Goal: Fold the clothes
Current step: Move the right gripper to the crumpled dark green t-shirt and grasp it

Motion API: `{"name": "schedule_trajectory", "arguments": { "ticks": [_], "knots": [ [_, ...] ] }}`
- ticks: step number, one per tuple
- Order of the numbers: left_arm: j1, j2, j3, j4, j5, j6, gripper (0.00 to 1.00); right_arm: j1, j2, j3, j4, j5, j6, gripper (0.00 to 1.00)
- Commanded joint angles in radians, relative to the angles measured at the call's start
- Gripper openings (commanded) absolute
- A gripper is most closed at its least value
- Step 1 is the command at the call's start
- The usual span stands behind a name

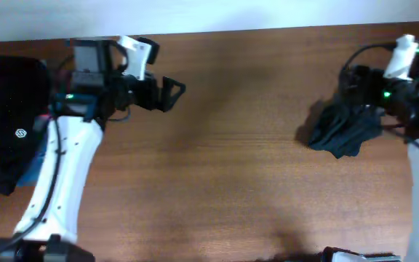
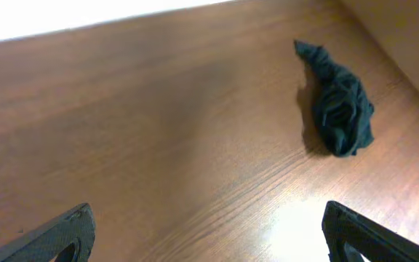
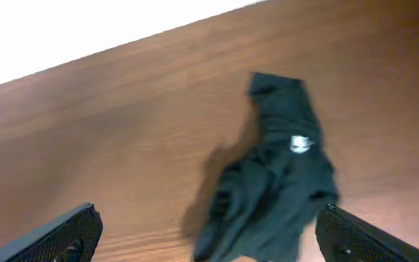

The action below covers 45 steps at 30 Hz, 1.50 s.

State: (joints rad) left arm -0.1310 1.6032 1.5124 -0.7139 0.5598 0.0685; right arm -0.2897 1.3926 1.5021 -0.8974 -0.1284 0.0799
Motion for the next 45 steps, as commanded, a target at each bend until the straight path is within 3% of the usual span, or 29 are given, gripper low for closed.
{"name": "schedule_trajectory", "arguments": {
  "ticks": [1, 10, 17, 20, 25, 31, 33, 35, 38, 40, 42, 45],
  "knots": [
    [-0.069, 0.079, 0.014, 0.007, -0.09, -0.047, 0.99, -0.093, 0.08, 0.021, -0.004, 0.006, 0.029, 0.99],
    [-0.105, 0.156, 0.014, -0.008, -0.154, -0.047, 0.99, -0.151, 0.346, 0.02, -0.041, 0.005, 0.121, 0.98],
    [-0.105, 0.157, 0.013, -0.017, -0.165, -0.047, 0.99, -0.149, 0.48, 0.019, 0.074, 0.005, 0.12, 0.96],
    [-0.105, 0.157, 0.013, -0.021, -0.18, -0.047, 0.99, -0.149, 0.515, 0.019, 0.139, 0.005, 0.12, 0.91],
    [-0.105, 0.158, 0.013, -0.02, -0.192, -0.047, 0.98, -0.149, 0.549, 0.011, 0.195, 0.005, 0.116, 0.71],
    [-0.105, 0.17, 0.013, -0.021, -0.217, -0.047, 0.98, -0.149, 0.598, 0.008, 0.226, 0.005, 0.105, 0.7],
    [-0.105, 0.174, 0.013, -0.02, -0.217, -0.047, 0.98, -0.149, 0.621, 0.006, 0.235, 0.005, 0.101, 0.64],
    [-0.105, 0.187, 0.013, -0.019, -0.217, -0.047, 0.98, -0.147, 0.642, 0.006, 0.243, 0.005, 0.101, 0.49],
    [-0.105, 0.212, 0.013, -0.019, -0.217, -0.047, 0.98, -0.147, 0.677, 0.005, 0.252, 0.005, 0.101, 0.36],
    [-0.105, 0.228, 0.013, -0.019, -0.217, -0.047, 0.98, -0.147, 0.691, 0.005, 0.254, 0.005, 0.101, 0.17],
    [-0.105, 0.233, 0.013, -0.013, -0.217, -0.047, 0.98, -0.147, 0.691, 0.005, 0.256, 0.005, 0.101, 0.04],
    [-0.105, 0.233, 0.013, 0.01, -0.217, -0.047, 0.98, -0.147, 0.672, 0.011, 0.255, -0.024, 0.101, 0.04]
  ]
}}
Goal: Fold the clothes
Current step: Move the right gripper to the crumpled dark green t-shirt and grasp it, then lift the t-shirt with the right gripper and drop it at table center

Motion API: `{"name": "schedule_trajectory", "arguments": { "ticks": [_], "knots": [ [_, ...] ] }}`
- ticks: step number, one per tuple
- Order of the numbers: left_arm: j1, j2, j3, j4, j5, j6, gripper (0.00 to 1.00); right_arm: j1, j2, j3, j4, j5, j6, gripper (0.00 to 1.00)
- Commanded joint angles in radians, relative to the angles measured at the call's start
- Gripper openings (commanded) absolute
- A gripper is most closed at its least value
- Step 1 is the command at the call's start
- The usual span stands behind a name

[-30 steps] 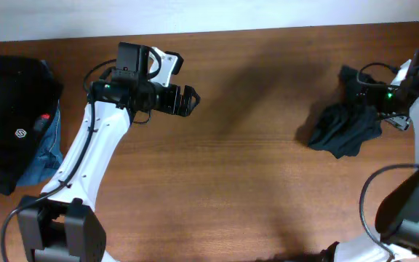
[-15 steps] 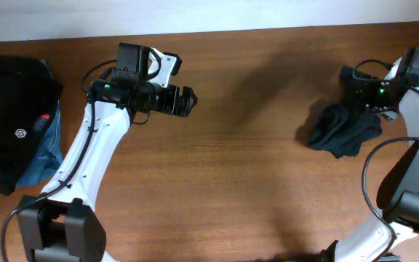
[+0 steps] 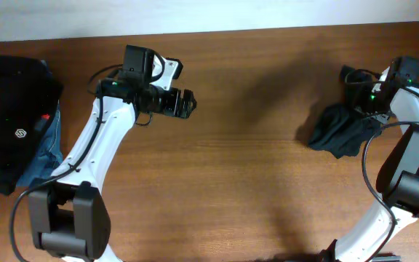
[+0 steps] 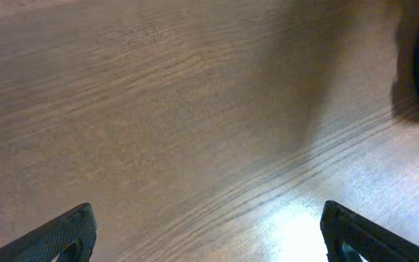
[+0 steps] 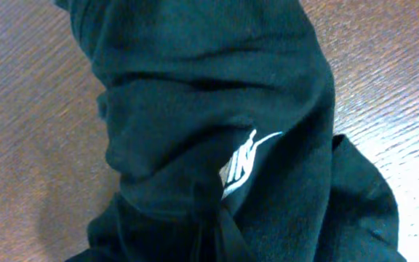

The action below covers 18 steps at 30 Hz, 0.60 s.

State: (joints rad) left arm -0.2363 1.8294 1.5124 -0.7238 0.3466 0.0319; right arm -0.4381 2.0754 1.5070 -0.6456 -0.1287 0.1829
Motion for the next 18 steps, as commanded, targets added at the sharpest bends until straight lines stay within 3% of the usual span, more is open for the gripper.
{"name": "schedule_trajectory", "arguments": {
  "ticks": [1, 9, 13, 18],
  "knots": [
    [0.0, 0.007, 0.013, 0.036, -0.003, -0.01, 0.98, 0.002, -0.021, 0.011, -0.002, -0.046, -0.002, 0.04],
    [0.002, 0.007, 0.014, 0.147, -0.033, -0.01, 0.99, 0.115, -0.182, 0.124, -0.102, -0.182, -0.167, 0.04],
    [0.008, 0.007, 0.014, 0.164, -0.066, -0.01, 0.99, 0.239, -0.28, 0.291, -0.258, -0.182, -0.303, 0.04],
    [0.051, 0.007, 0.031, 0.167, -0.045, -0.047, 0.99, 0.351, -0.393, 0.539, -0.432, -0.182, -0.329, 0.04]
  ]
}}
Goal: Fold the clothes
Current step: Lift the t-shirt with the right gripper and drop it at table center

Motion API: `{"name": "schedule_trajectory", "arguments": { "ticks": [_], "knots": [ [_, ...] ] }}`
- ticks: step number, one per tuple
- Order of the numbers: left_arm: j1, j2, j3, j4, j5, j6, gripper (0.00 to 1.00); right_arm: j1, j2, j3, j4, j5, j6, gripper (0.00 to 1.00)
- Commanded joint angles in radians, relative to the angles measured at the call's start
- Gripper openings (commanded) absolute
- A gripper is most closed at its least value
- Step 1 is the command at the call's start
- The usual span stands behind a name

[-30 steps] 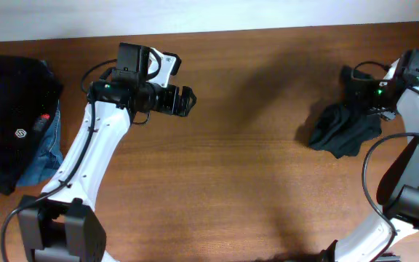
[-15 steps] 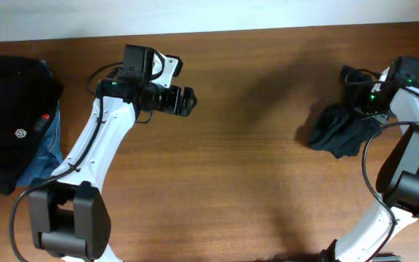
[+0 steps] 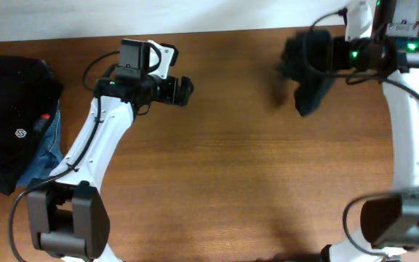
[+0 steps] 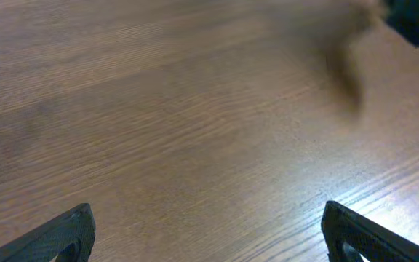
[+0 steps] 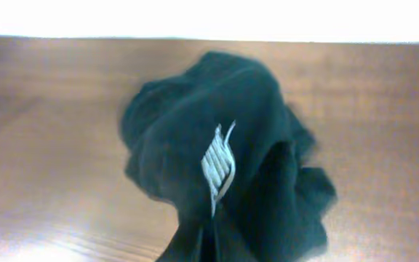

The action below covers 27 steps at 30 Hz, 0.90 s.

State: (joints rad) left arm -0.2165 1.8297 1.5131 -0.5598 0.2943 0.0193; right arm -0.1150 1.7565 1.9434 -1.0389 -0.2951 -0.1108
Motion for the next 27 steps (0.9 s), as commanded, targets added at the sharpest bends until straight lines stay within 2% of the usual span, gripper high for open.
{"name": "schedule_trajectory", "arguments": {
  "ticks": [1, 4, 7, 11, 15, 19, 27],
  "knots": [
    [0.039, 0.006, 0.034, 0.003, 0.031, -0.035, 0.99, 0.036, -0.088, 0.136, -0.067, -0.016, -0.035, 0.04],
    [0.07, 0.006, 0.07, 0.003, 0.176, -0.035, 0.99, 0.055, -0.127, 0.197, -0.147, -0.016, -0.035, 0.04],
    [0.077, 0.006, 0.105, 0.003, 0.255, -0.035, 0.99, 0.07, -0.134, 0.197, -0.209, -0.021, -0.042, 0.04],
    [0.075, 0.006, 0.122, 0.004, 0.298, -0.035, 0.99, 0.111, -0.12, 0.195, -0.263, -0.119, -0.043, 0.04],
    [0.088, 0.004, 0.122, -0.003, 0.32, -0.035, 0.99, 0.233, -0.117, 0.195, -0.274, -0.124, -0.06, 0.04],
    [0.183, -0.019, 0.122, -0.01, 0.32, -0.074, 0.99, 0.364, -0.105, 0.195, -0.257, -0.026, -0.091, 0.04],
    [0.341, -0.05, 0.122, -0.089, 0.358, -0.087, 0.99, 0.394, 0.014, 0.195, -0.24, -0.023, -0.034, 0.04]
  ]
}}
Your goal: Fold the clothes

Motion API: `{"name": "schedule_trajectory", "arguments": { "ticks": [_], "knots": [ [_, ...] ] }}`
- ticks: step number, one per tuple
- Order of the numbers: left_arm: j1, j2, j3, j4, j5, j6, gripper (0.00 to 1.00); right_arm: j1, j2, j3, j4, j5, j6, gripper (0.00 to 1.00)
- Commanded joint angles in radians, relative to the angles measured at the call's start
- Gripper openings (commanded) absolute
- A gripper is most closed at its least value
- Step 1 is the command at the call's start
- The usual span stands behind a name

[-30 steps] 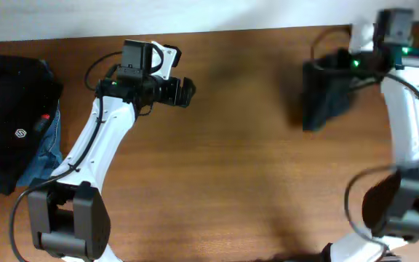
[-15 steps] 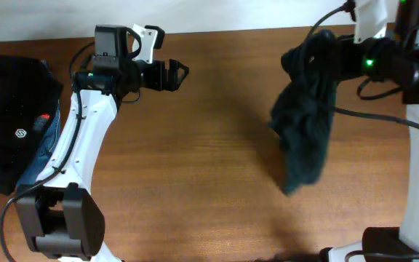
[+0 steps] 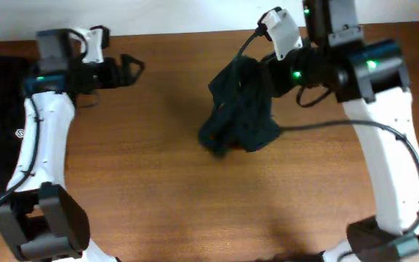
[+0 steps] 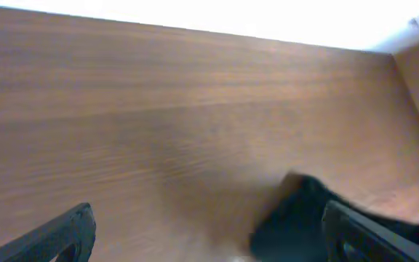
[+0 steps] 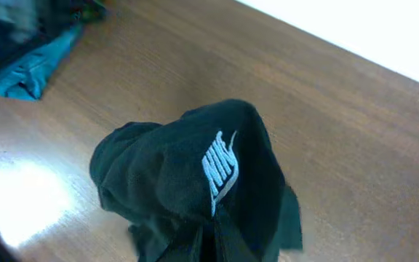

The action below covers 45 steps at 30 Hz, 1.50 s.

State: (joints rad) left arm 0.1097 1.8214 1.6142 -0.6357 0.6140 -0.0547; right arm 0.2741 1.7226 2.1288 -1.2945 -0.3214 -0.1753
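Observation:
A crumpled dark green garment point(image 3: 240, 109) with a white logo point(image 5: 220, 164) hangs over the middle of the wooden table point(image 3: 158, 196). My right gripper point(image 3: 265, 78) is shut on its top; in the right wrist view the gripper point(image 5: 211, 246) is buried in the cloth. The garment's lower end is close to the tabletop; whether it touches I cannot tell. My left gripper point(image 3: 132, 68) is open and empty at the far left. Its wrist view shows the gripper point(image 4: 208, 222) facing the garment point(image 4: 304, 222) from a distance.
A pile of other clothes sits at the table's left edge: a black garment in the overhead view, and a blue cloth point(image 5: 35, 65) in the right wrist view. The table's far edge meets a white wall point(image 3: 195, 14).
My right gripper has moved with the garment from the far right of the table to the middle. The left gripper has moved back to the left, still open.
At first the garment lay crumpled at the table's right side, with both grippers open. Then my right gripper was down on it. After that it held the garment off the table at the far right, and now holds it over the middle.

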Motion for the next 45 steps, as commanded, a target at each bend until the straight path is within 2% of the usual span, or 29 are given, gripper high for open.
{"name": "schedule_trajectory", "arguments": {
  "ticks": [1, 4, 7, 9, 10, 11, 13, 15, 19, 25, 28, 30, 33, 34, 40, 45],
  "knots": [
    [0.017, -0.042, 0.021, -0.016, 0.038, -0.013, 0.99, 0.006, 0.063, 0.01, 0.023, -0.006, 0.031, 0.04],
    [0.015, -0.042, 0.021, -0.023, 0.038, -0.013, 0.98, 0.007, 0.084, 0.01, 0.048, -0.009, 0.034, 0.05],
    [0.002, -0.042, 0.021, -0.032, 0.038, -0.013, 0.98, 0.007, 0.086, 0.01, 0.082, -0.012, 0.034, 0.13],
    [-0.013, -0.042, 0.021, -0.032, 0.038, -0.013, 0.98, 0.007, 0.086, 0.01, 0.103, -0.049, 0.034, 0.4],
    [-0.02, -0.042, 0.021, -0.032, 0.038, -0.013, 0.98, 0.007, 0.086, 0.01, 0.104, -0.055, 0.034, 0.47],
    [-0.029, -0.042, 0.021, -0.032, 0.038, -0.013, 0.98, 0.007, 0.086, 0.01, 0.103, -0.056, 0.034, 0.59],
    [-0.045, -0.042, 0.021, -0.033, 0.038, -0.013, 0.98, 0.0, 0.086, 0.01, 0.102, -0.043, 0.034, 0.72],
    [-0.064, -0.042, 0.021, -0.032, 0.037, -0.012, 0.98, -0.017, 0.086, 0.01, 0.101, -0.021, 0.046, 0.76],
    [-0.114, -0.04, 0.021, -0.032, 0.018, -0.008, 0.98, -0.1, 0.087, 0.009, 0.083, 0.059, 0.152, 0.78],
    [-0.289, -0.018, 0.021, -0.037, -0.282, -0.001, 0.97, -0.229, 0.119, 0.004, -0.015, 0.061, 0.169, 0.79],
    [-0.333, 0.028, 0.021, -0.051, -0.315, -0.034, 0.91, -0.249, 0.134, 0.001, -0.031, 0.061, 0.169, 0.79],
    [-0.337, 0.074, 0.021, -0.055, -0.299, -0.09, 0.89, -0.249, 0.137, 0.001, -0.029, 0.061, 0.168, 0.79],
    [-0.336, 0.152, 0.021, -0.03, -0.206, -0.09, 0.89, -0.248, 0.137, 0.001, -0.027, 0.06, 0.169, 0.79],
    [-0.336, 0.194, 0.021, -0.006, -0.15, -0.09, 0.84, -0.248, 0.137, 0.002, -0.031, 0.061, 0.169, 0.79],
    [-0.337, 0.309, 0.021, 0.15, 0.061, -0.091, 0.79, -0.248, 0.137, 0.001, -0.062, 0.061, 0.169, 0.79],
    [-0.371, 0.326, 0.021, 0.234, 0.079, -0.099, 0.79, -0.248, 0.137, 0.001, -0.062, 0.065, 0.169, 0.79]
  ]
}}
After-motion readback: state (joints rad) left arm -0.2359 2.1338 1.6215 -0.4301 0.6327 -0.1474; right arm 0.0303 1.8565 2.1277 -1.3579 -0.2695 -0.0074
